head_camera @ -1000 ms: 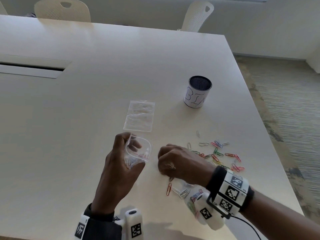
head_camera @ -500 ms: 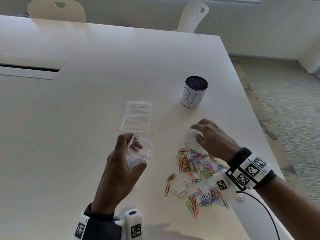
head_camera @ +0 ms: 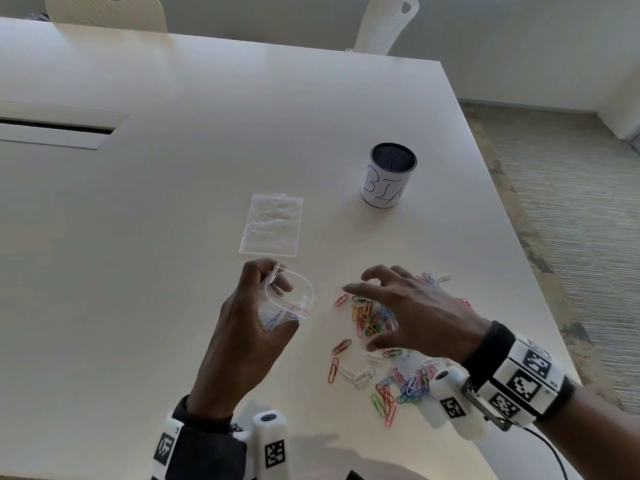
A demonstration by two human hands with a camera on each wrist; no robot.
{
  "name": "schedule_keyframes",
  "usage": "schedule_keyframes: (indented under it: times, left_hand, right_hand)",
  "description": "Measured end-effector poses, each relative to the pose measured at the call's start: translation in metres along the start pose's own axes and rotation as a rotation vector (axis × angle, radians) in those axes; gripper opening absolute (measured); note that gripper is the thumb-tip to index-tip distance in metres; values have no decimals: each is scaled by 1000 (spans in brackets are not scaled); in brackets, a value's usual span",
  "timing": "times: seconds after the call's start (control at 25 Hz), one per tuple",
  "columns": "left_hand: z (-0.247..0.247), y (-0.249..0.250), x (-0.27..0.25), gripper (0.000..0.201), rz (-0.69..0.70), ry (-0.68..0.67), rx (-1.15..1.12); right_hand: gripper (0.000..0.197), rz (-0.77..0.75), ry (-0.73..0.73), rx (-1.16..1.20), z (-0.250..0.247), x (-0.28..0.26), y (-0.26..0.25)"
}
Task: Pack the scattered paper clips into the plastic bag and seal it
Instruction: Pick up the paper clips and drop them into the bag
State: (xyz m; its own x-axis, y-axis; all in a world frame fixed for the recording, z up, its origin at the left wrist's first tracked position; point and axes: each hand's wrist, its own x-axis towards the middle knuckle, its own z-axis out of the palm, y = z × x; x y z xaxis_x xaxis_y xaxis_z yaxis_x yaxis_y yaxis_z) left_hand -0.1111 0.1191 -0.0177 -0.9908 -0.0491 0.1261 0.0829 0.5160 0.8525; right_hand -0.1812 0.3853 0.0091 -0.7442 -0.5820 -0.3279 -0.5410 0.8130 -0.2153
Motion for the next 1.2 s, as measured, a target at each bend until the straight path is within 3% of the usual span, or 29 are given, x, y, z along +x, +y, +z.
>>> schedule_keyframes:
  times: [0.08,0.36,0.52,0.8,1.08,1.2]
  left_hand:
    - [0,1,0,56,5,0,1]
    - [-1,1,1,57,8,12,-1]
    - [-1,1,0,55,3,10,-14]
    - [-1,1,-2,55,0,22,-23]
    - [0,1,-4,56,4,28,-35]
    - [1,2,-4,55,3,30,-35]
  right_hand:
    - [85,-15,2,-19,6,2,1]
    - [36,-74,171,101,21,9,4]
    - [22,-93,218,99,25,11,4]
    - [13,-82,257,140,25,14,5]
    - [15,106,309,627,6,6,11]
    - [15,77,315,819,-15,2,1]
